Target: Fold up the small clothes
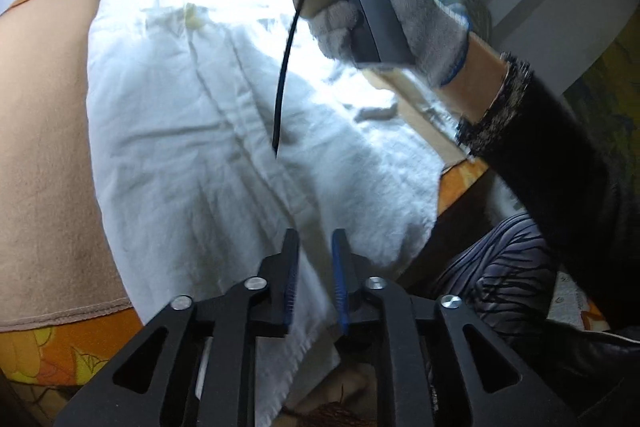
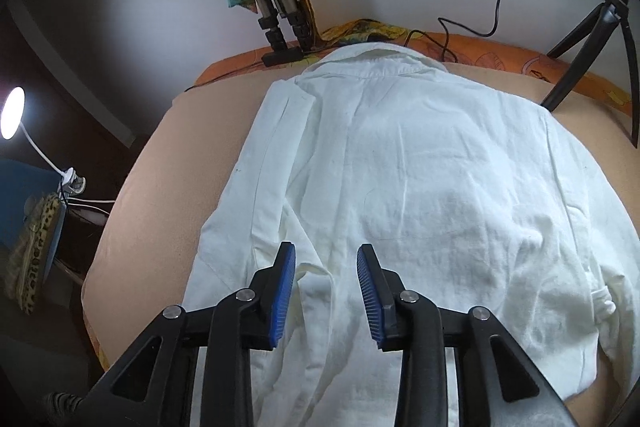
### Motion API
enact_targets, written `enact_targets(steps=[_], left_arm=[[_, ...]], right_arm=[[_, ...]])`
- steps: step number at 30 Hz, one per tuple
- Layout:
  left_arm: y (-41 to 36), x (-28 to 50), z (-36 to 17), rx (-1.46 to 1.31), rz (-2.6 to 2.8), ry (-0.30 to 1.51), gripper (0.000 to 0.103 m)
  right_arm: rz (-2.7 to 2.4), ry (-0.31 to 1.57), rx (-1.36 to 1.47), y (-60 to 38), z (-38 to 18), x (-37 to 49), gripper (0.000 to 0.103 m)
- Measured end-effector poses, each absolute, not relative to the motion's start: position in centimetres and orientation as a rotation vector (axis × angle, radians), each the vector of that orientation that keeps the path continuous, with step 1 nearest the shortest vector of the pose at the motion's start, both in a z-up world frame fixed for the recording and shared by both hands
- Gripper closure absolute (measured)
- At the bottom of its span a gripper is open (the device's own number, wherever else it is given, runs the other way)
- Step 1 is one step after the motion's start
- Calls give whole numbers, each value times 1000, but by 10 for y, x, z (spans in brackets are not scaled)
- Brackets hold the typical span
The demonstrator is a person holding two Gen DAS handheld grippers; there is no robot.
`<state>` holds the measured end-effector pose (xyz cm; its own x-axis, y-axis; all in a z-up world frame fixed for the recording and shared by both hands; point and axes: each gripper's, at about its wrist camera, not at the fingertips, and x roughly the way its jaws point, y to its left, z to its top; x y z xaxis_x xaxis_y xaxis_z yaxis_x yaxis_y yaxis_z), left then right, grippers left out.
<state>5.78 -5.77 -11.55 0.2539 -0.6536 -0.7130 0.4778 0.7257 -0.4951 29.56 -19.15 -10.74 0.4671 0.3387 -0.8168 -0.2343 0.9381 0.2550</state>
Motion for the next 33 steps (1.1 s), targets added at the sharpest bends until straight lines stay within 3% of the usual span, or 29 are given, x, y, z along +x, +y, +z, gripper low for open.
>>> enact_targets(steps=[11, 18, 33], left_arm=[[-5, 60, -83, -328, -714, 936, 82], [-21, 59, -81, -273, -707, 920, 82], [-89, 65, -95, -147, -779, 975, 82]], right_arm=[[392, 909, 165, -246, -48, 236, 62], [345, 808, 251, -312, -19, 182, 61], [30, 799, 307, -477, -40, 92, 56]])
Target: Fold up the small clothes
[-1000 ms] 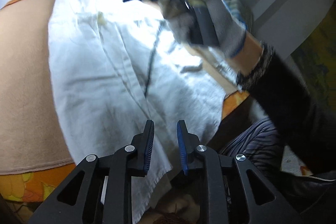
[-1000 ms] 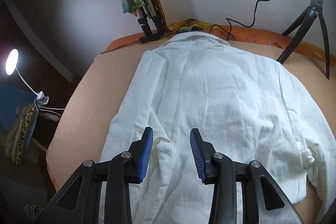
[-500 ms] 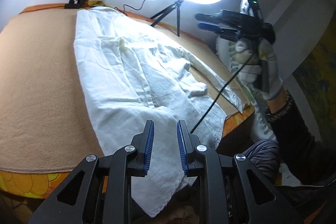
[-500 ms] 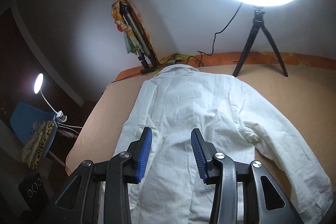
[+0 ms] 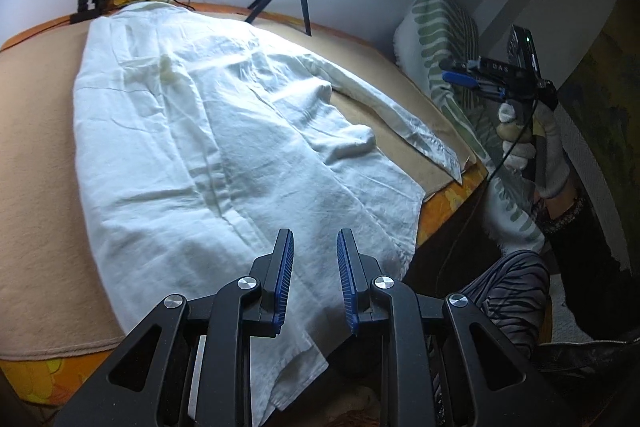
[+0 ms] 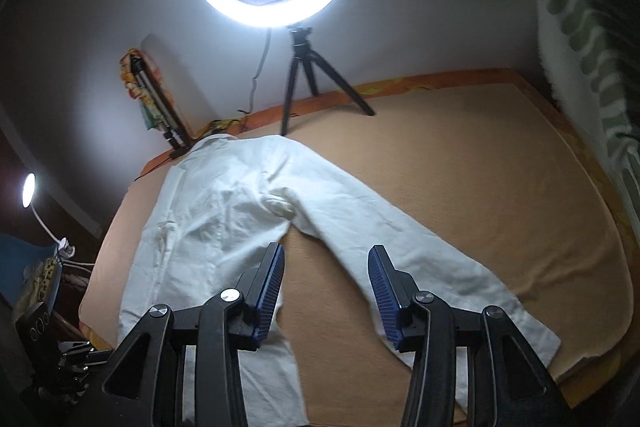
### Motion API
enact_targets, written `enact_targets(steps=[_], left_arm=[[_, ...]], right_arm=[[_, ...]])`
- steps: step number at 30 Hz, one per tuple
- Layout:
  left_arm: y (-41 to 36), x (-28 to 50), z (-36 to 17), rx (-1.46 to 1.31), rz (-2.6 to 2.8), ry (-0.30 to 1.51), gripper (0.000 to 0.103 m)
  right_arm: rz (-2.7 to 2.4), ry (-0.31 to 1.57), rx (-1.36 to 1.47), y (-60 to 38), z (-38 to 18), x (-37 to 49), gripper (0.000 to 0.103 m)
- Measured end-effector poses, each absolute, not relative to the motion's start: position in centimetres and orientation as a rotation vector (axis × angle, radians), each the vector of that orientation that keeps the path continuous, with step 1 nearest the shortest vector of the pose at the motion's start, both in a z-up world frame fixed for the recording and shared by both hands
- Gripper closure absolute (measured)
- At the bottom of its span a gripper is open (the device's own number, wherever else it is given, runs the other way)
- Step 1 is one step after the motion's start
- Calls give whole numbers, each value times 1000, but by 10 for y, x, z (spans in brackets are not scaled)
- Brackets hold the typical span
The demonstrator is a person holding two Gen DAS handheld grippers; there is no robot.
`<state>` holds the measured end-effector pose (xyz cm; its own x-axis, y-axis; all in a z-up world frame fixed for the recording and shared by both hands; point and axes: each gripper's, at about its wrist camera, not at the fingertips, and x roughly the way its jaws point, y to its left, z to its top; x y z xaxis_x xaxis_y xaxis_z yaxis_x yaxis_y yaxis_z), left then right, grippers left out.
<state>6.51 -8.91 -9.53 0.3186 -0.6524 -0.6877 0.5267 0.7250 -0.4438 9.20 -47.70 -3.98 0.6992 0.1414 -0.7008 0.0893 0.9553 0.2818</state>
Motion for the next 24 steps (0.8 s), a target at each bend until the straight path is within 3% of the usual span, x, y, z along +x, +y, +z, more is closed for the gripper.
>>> enact_targets(steps=[5, 6, 8, 24], left_arm=[[-112, 71, -100, -102, -784, 987, 80], [-117, 72, -101, -90, -785, 989, 69], [-125, 72, -102, -77, -795, 993, 59], [-168, 84, -113, 15, -773, 1056, 59]], right_arm=[[-89, 838, 330, -528, -67, 77, 56], [-106, 844, 335, -535, -72, 73, 56], [-139, 861, 354, -553, -84, 68, 56], [-275, 963, 467, -635, -149, 35, 53]])
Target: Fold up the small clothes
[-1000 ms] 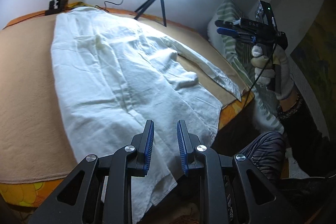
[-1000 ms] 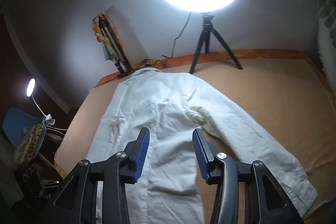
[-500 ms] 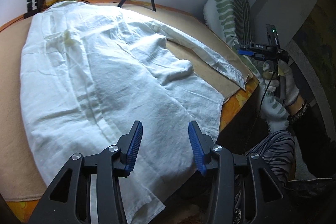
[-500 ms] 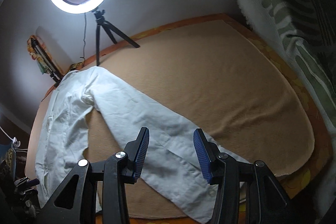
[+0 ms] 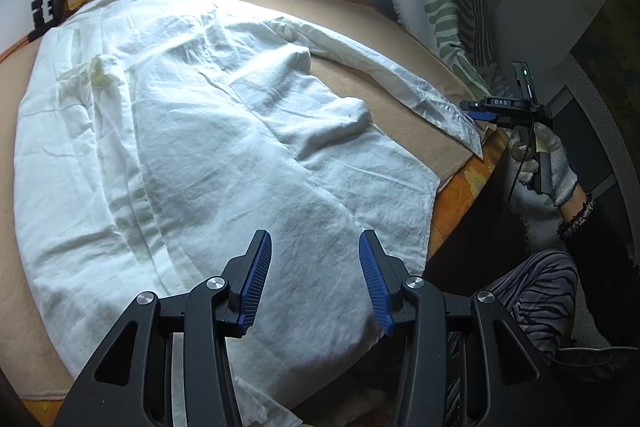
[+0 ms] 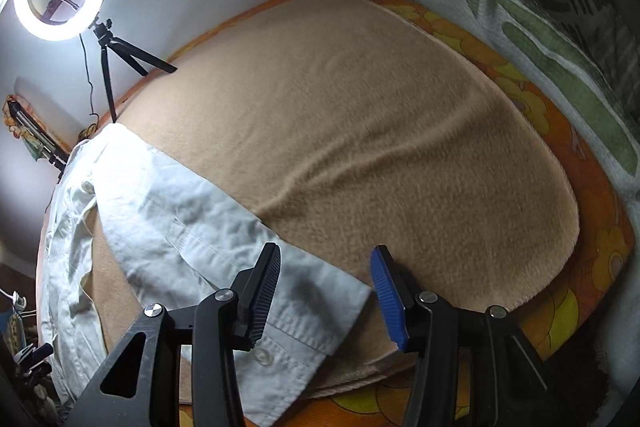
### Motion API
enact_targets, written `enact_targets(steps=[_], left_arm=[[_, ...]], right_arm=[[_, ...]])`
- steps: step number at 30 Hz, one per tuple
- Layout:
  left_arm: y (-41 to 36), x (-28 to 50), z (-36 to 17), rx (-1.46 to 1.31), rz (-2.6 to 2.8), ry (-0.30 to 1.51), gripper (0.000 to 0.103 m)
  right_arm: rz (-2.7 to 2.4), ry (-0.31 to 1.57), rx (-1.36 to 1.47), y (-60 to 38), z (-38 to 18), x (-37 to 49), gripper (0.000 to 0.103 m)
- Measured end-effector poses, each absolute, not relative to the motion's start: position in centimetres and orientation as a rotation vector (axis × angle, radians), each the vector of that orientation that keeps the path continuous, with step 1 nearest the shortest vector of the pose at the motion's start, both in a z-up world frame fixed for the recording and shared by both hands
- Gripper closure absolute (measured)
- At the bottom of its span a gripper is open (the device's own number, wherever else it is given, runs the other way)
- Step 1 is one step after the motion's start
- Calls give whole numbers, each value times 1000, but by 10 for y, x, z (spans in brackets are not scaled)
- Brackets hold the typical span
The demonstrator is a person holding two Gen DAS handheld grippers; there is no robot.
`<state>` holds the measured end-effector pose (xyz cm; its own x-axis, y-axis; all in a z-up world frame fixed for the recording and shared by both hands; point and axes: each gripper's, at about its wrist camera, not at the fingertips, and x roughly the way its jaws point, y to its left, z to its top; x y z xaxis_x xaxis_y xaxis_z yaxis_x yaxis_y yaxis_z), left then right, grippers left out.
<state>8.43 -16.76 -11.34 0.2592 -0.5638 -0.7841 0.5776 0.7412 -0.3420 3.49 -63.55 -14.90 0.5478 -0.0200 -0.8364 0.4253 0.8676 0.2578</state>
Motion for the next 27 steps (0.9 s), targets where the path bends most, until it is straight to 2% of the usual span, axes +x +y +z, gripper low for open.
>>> enact_targets(steps=[4, 6, 9, 11, 13, 27], left_arm=[[-177, 84, -114, 26, -771, 1045, 59], [-182, 85, -115, 24, -762, 1040, 59], [-187, 88, -116, -3, -765, 1037, 59], [-191, 90, -117, -26, -768, 1042, 59], [-197, 93, -118, -42, -774, 1046, 59], [-229, 109, -116, -251, -840, 1063, 59]], right_arm=[[-276, 955, 484, -640, -150, 28, 54], [-272, 957, 482, -640, -150, 25, 60], [-257, 960, 477, -638, -150, 21, 72], [-249, 959, 473, -636, -151, 18, 95], [-235, 946, 483, -634, -149, 14, 100], [56, 768, 438, -536, -93, -14, 102]])
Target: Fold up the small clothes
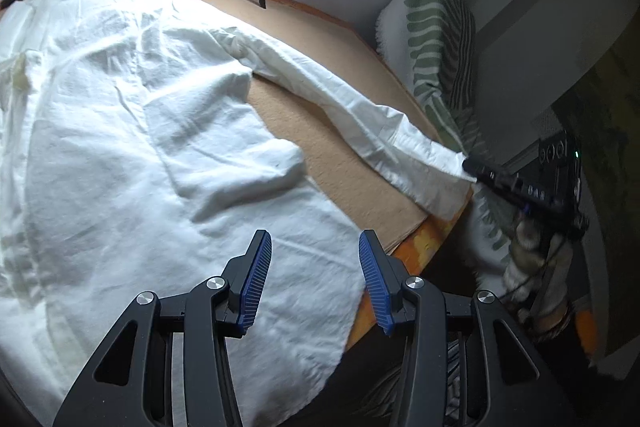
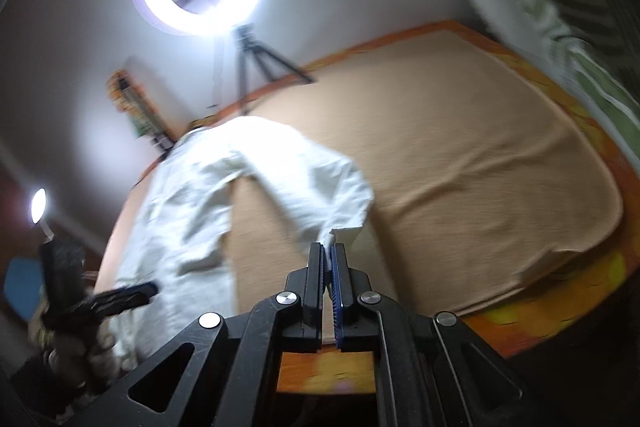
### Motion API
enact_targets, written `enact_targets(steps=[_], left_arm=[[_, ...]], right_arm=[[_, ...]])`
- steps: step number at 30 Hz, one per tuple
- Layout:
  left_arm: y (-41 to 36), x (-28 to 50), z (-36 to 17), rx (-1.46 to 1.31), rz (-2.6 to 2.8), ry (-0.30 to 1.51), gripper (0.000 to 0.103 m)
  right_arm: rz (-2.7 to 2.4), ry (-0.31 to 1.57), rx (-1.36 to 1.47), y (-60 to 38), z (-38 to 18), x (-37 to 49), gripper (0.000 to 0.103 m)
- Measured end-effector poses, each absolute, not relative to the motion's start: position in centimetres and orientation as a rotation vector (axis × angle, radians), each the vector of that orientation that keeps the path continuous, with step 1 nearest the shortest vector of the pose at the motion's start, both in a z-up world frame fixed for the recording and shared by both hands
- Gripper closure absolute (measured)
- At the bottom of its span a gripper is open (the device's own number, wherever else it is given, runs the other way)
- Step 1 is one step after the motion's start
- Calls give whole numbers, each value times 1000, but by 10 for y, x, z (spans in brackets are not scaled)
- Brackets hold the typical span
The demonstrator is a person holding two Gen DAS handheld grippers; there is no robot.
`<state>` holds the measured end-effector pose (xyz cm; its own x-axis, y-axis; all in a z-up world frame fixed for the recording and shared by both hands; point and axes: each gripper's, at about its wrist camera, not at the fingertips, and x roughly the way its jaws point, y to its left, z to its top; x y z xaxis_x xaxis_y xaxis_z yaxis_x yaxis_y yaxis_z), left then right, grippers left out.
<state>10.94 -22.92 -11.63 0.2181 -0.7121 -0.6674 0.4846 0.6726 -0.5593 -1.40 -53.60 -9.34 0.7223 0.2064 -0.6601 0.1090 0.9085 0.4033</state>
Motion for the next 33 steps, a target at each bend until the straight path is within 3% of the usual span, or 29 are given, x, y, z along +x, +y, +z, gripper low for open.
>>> enact_targets(steps=[5, 9, 19, 23, 25, 27, 30, 33], left_arm=[[-249, 117, -116, -326, -883, 1078, 59], [-267, 124, -115, -379, -918, 1088, 48], [-313, 132, -136, -358, -920, 1193, 43], [-318, 132, -148, -366, -909, 1235, 43], [-318, 131, -151, -352, -896, 1228, 48], [-317, 131, -151, -330, -884, 1214, 69], [-317, 131, -154, -319, -898, 1196, 92], [-315, 128, -154, -311, -901, 1164, 98]], right_arm=[[163, 787, 373, -493, -97, -14, 102], [232, 816, 301, -463, -105, -18, 102], [382, 894, 128, -409, -127, -26, 102], [446, 912, 82, -401, -123, -37, 90], [470, 905, 100, -409, -117, -45, 82], [480, 880, 102, -420, -107, -52, 76], [459, 822, 128, -442, -85, -52, 73], [414, 776, 172, -462, -63, -31, 69]])
